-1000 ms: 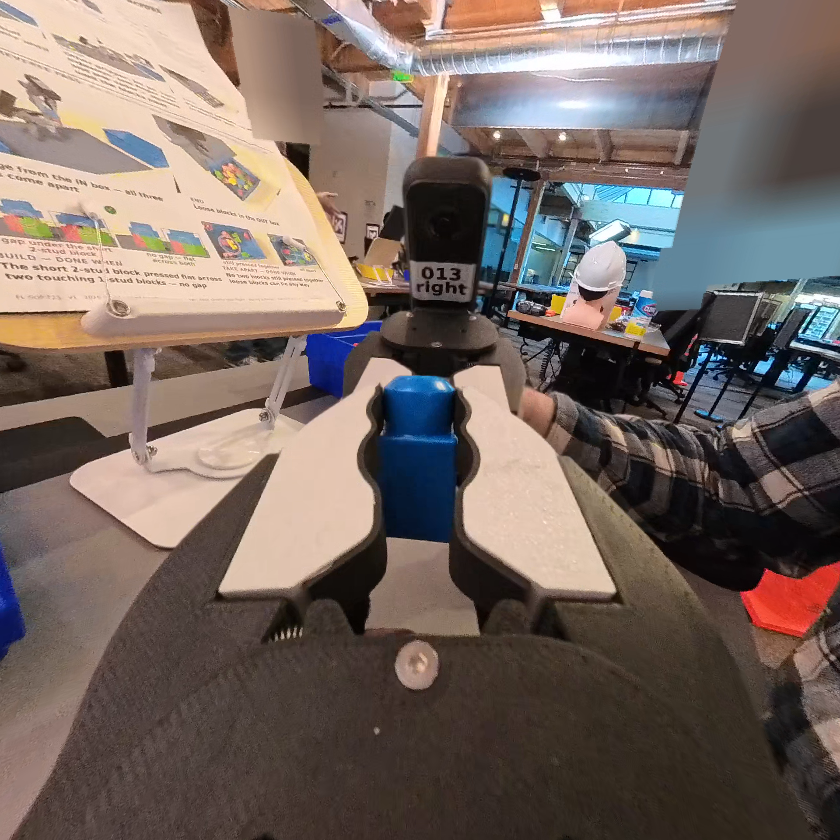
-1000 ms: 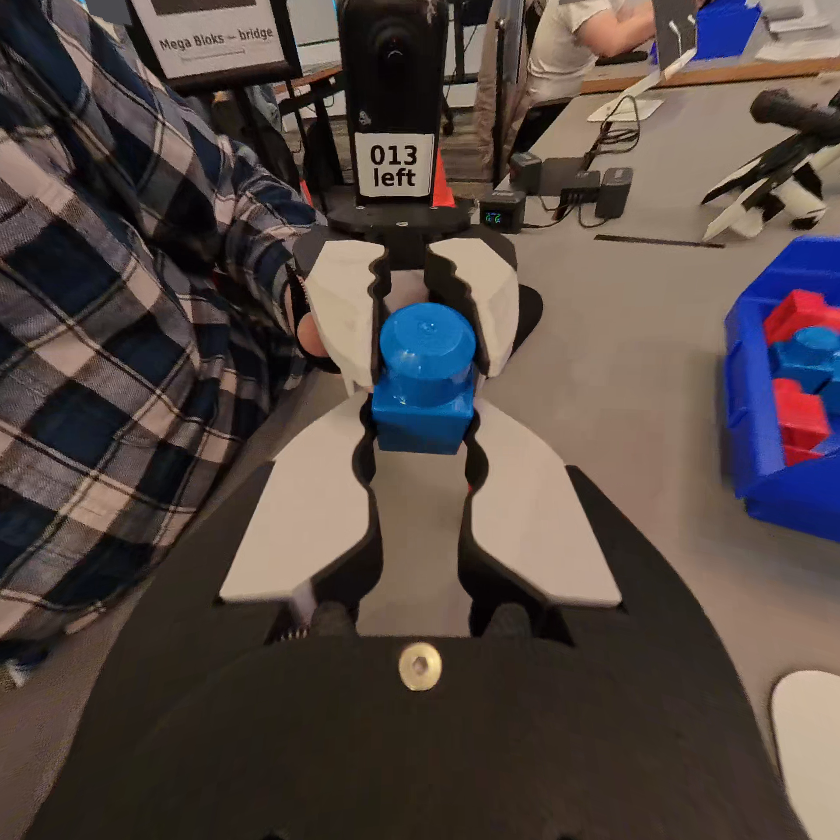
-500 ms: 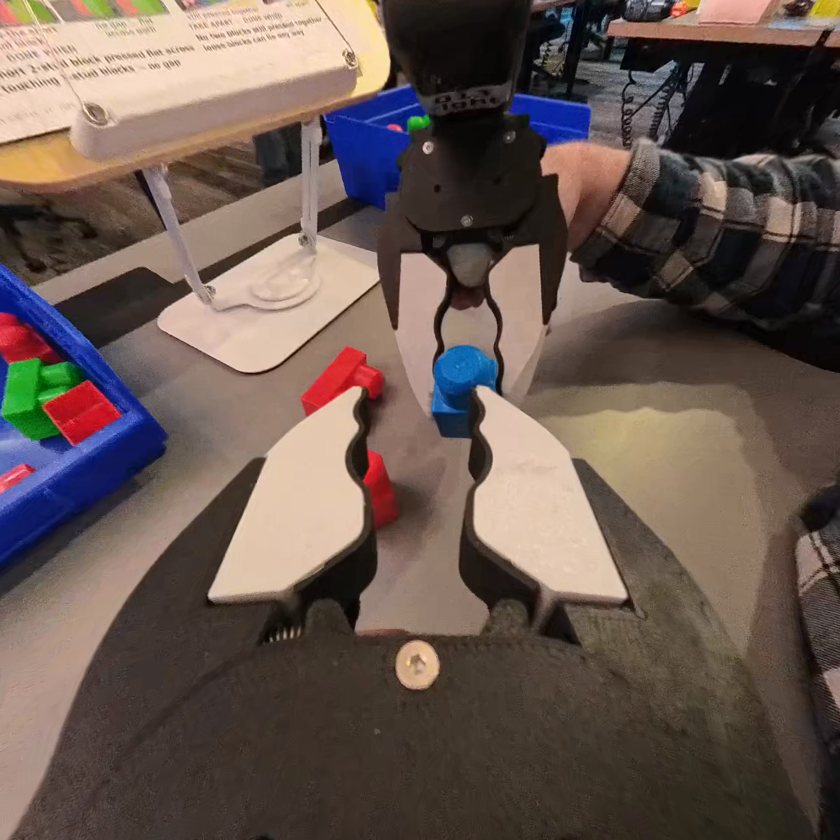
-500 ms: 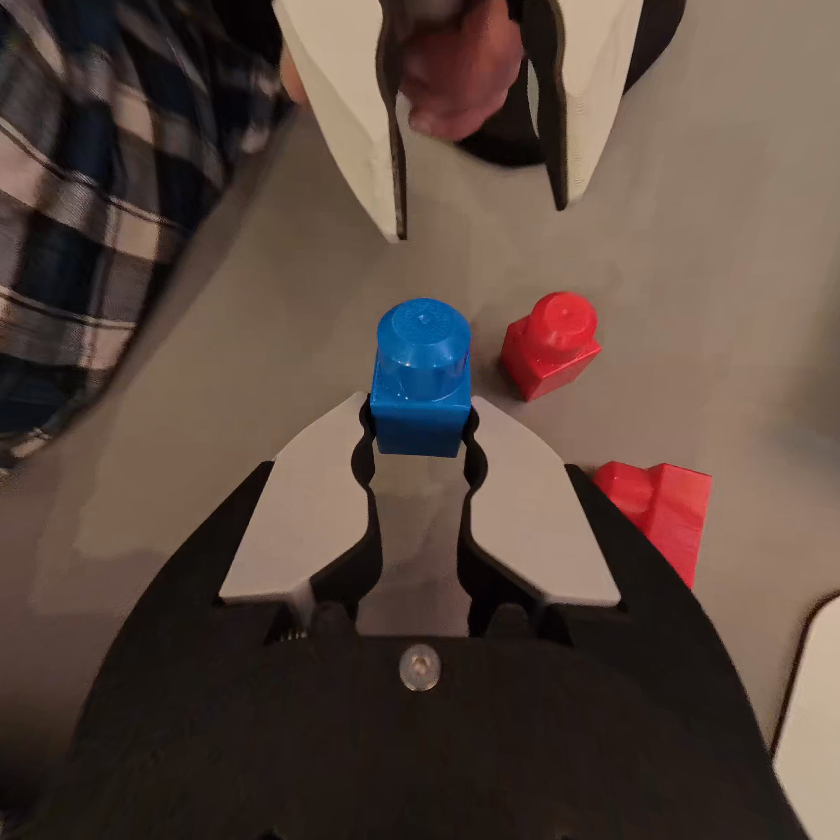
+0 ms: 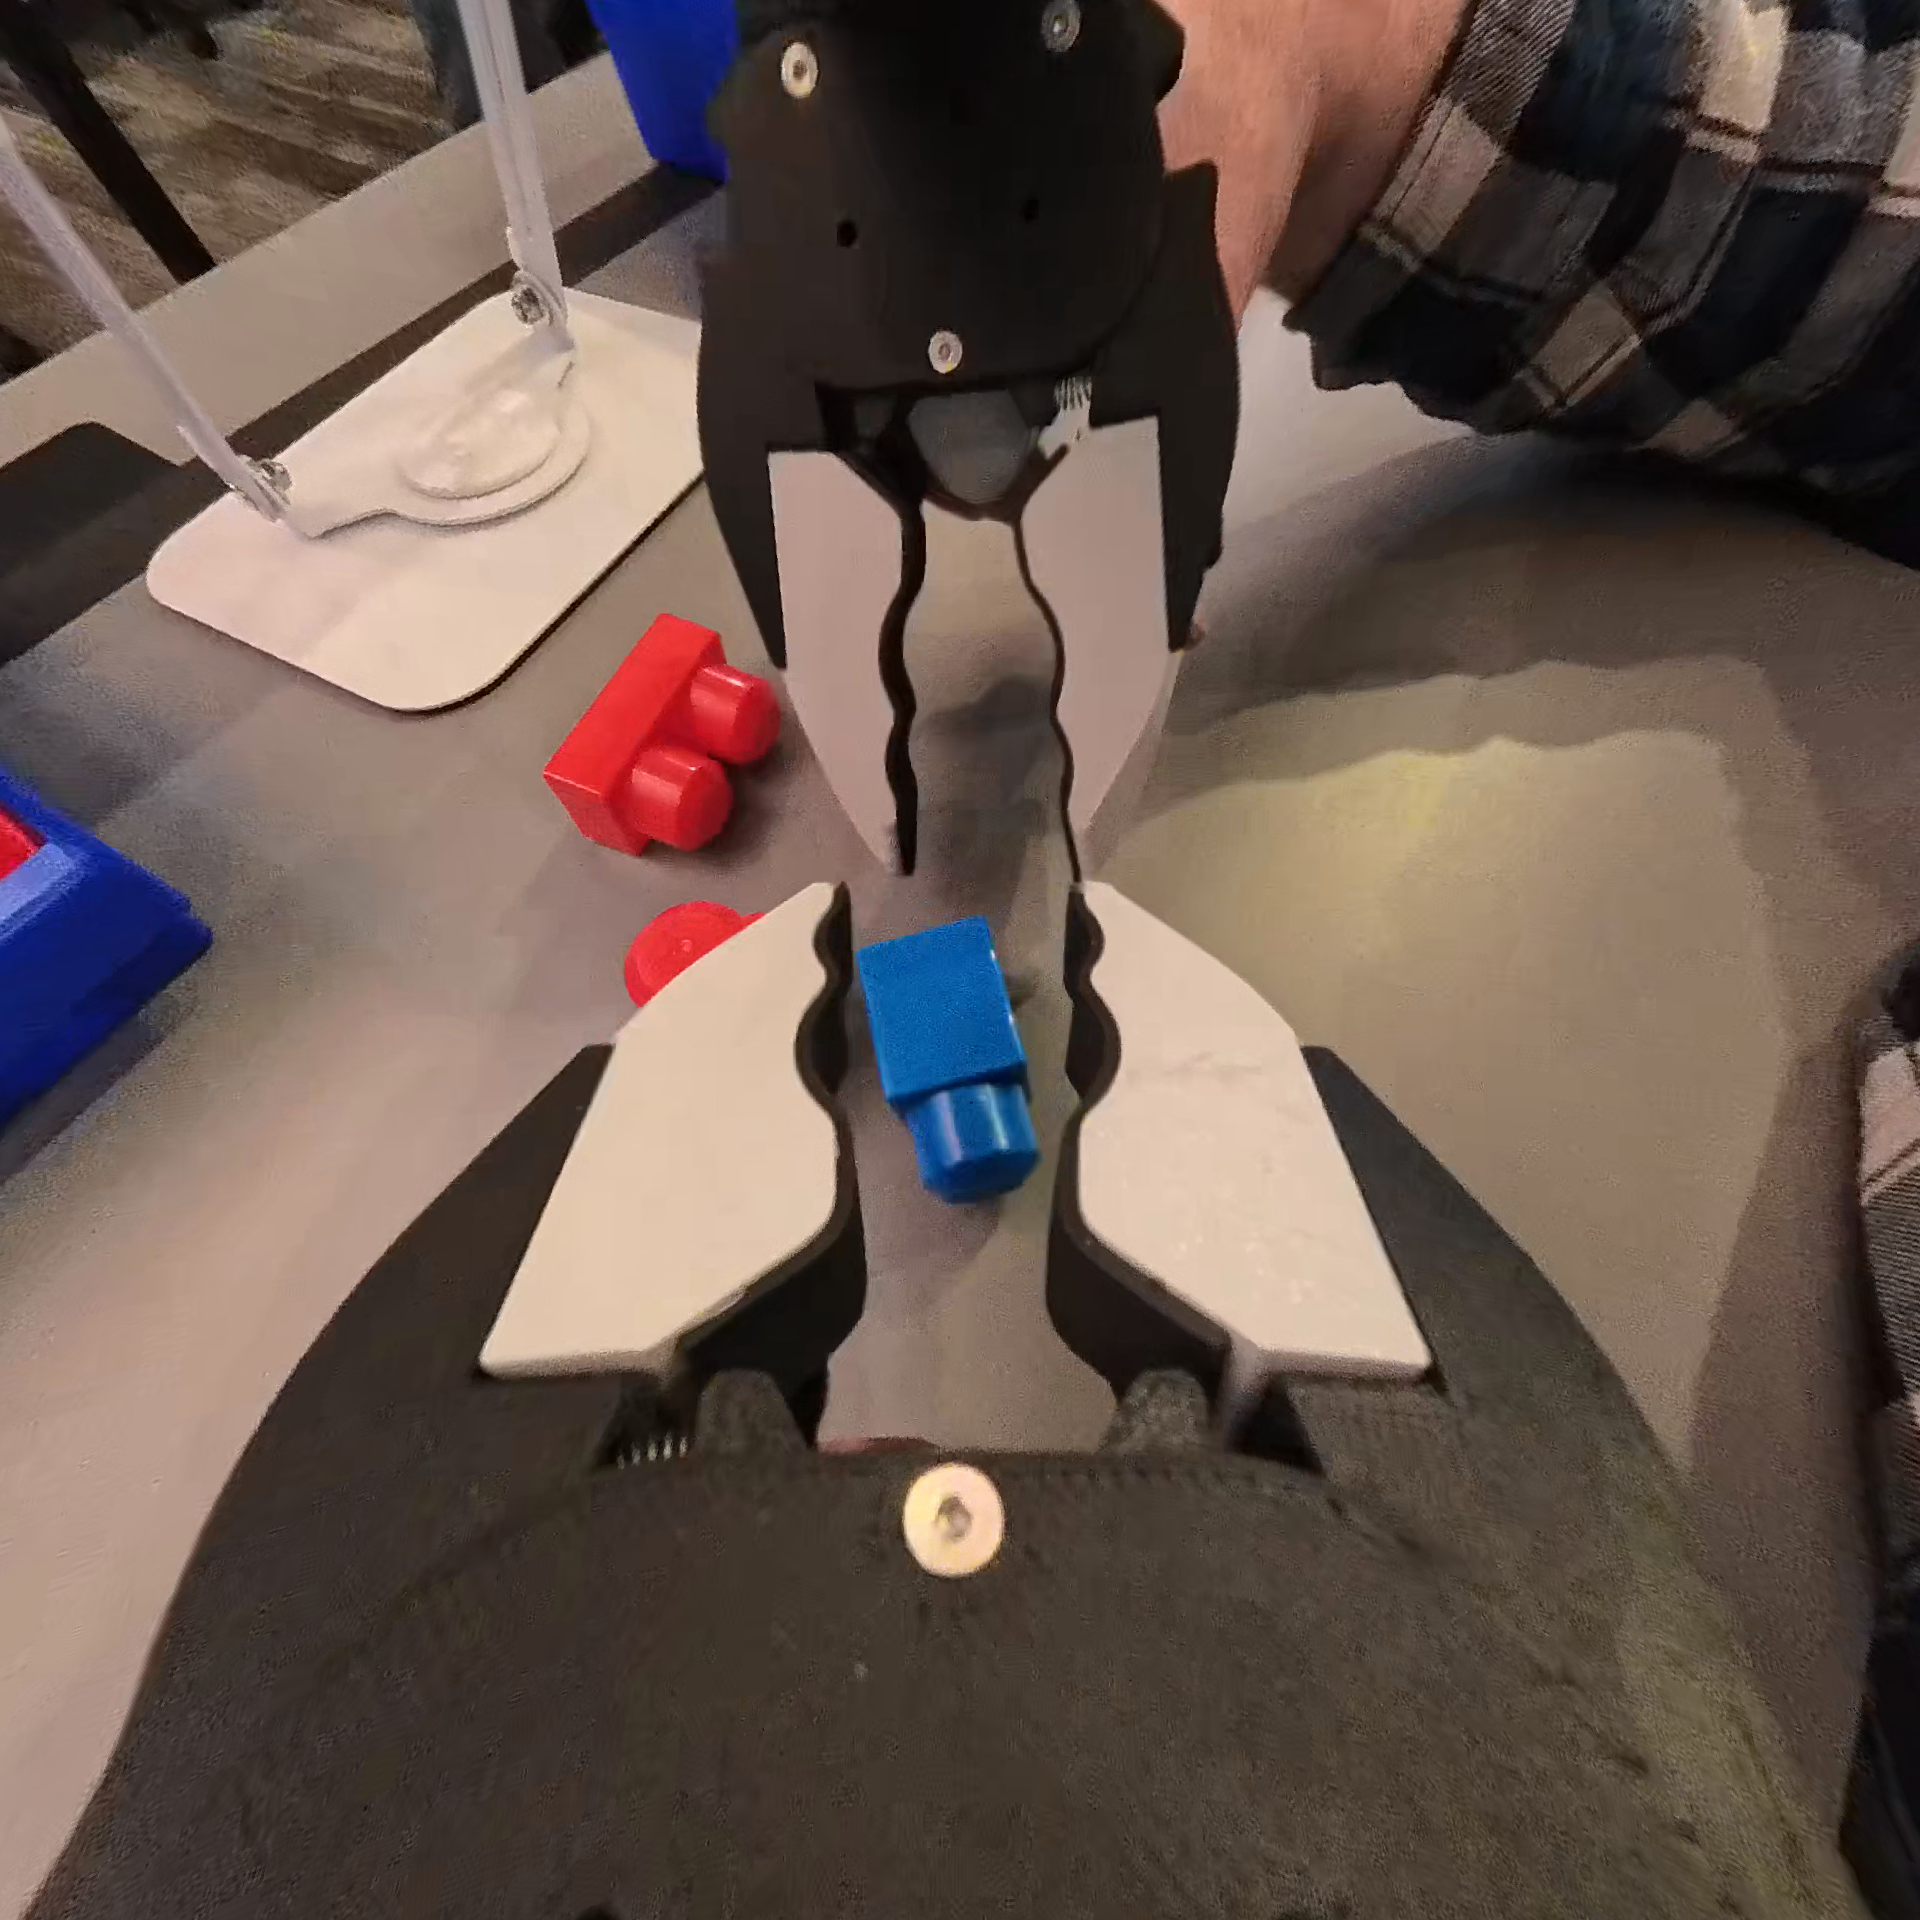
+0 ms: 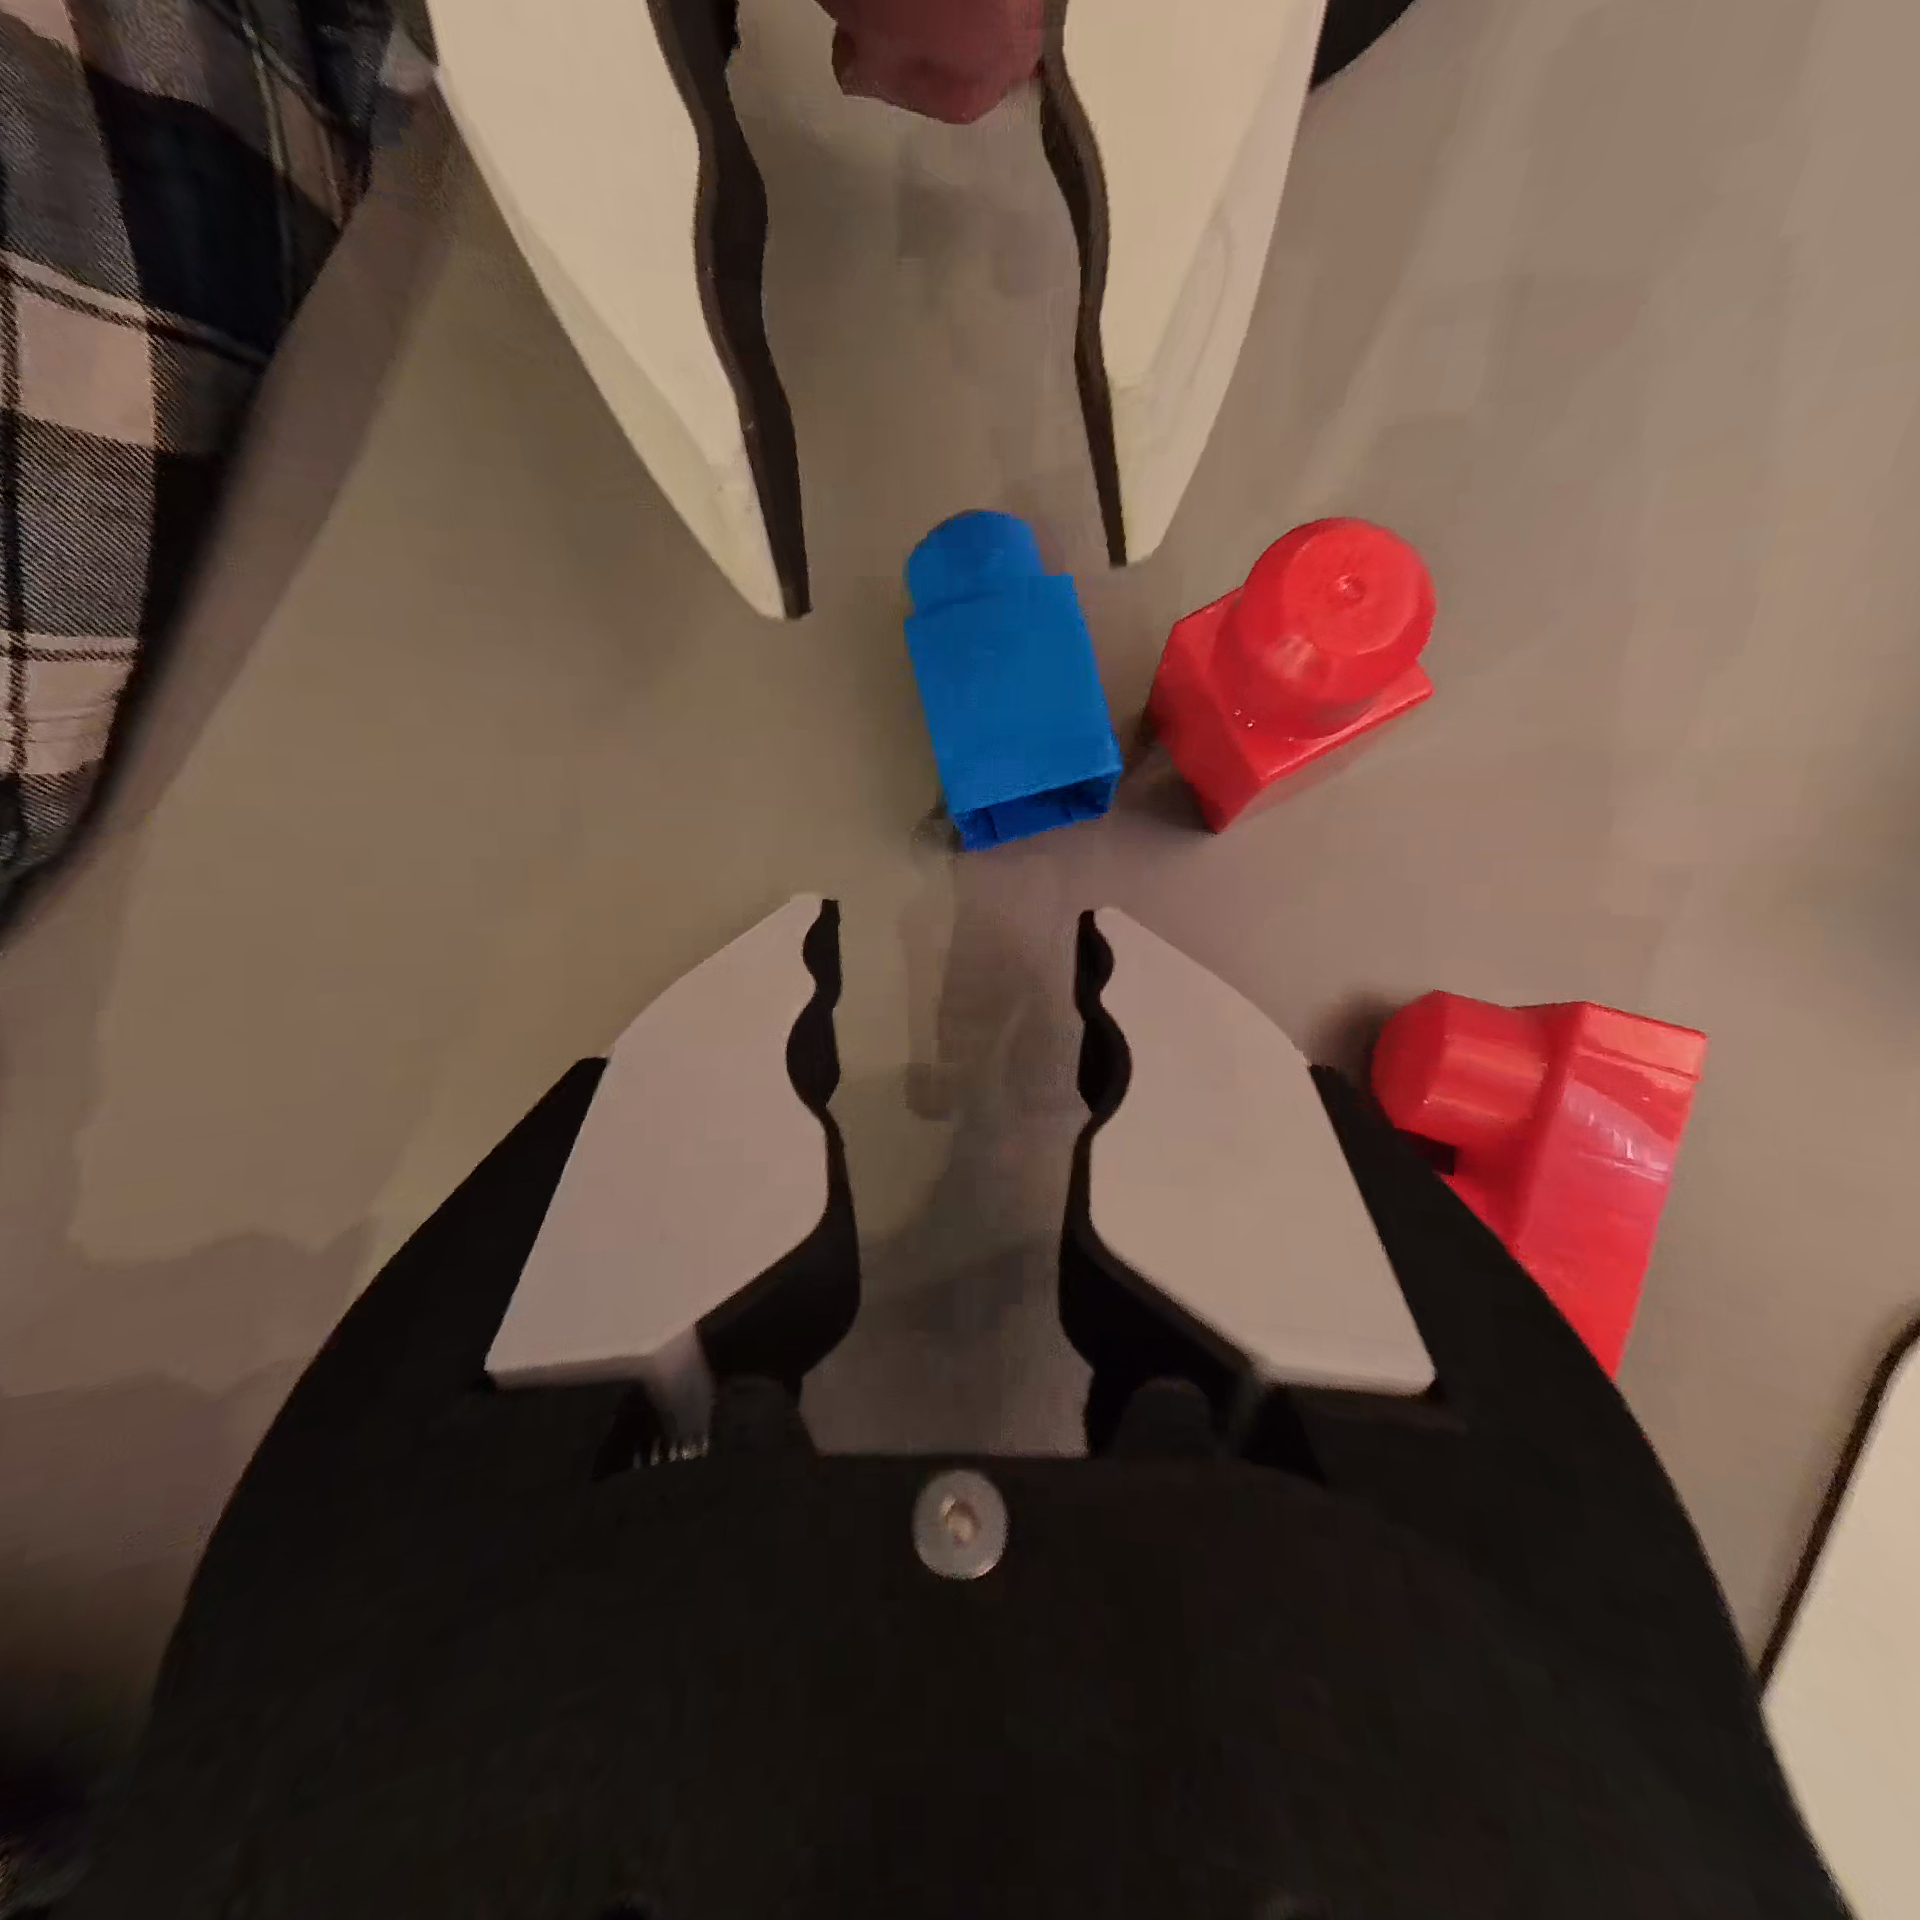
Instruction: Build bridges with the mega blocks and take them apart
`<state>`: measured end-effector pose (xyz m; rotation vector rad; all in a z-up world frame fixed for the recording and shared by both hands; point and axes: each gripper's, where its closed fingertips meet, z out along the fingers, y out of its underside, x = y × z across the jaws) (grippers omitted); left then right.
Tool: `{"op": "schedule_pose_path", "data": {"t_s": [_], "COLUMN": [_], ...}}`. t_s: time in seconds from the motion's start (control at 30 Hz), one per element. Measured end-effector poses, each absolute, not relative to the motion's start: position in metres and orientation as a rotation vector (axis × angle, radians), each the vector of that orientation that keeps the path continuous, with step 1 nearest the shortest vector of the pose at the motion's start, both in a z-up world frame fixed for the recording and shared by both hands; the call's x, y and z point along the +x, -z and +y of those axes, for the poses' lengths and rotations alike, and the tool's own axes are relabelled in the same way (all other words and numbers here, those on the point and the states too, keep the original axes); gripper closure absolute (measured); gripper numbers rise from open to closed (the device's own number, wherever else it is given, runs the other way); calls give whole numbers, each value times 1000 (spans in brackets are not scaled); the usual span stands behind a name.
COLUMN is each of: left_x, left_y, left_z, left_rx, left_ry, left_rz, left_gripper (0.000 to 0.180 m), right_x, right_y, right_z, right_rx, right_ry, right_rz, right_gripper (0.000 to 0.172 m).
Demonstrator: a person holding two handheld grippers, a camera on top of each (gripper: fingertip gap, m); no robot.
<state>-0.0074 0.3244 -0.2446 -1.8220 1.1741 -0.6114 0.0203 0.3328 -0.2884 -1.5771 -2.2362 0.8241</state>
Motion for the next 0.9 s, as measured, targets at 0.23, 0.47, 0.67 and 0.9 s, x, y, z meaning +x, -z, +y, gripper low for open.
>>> {"op": "schedule_pose_path", "data": {"t_s": [0.23, 0.47, 0.67, 0.9], "left_x": [-36, -38, -36, -29], "left_y": [271, 304, 306, 274], "left_z": [320, 319, 317, 315], "left_rx": [-1945, -2085, -2131, -2110], "left_ry": [447, 389, 393, 254], "left_rz": [1289, 1328, 1373, 1583], "left_gripper": [134, 138, 152, 152], "right_x": [15, 14, -2, -13], "right_y": [277, 278, 274, 265], "right_z": [328, 335, 328, 322], "right_rx": [-1527, -1569, -1492, -1391], "right_ry": [-808, -817, -823, -751], "right_rz": [-2227, -2184, -2162, -2163], "right_gripper": [112, 117, 117, 138]}}
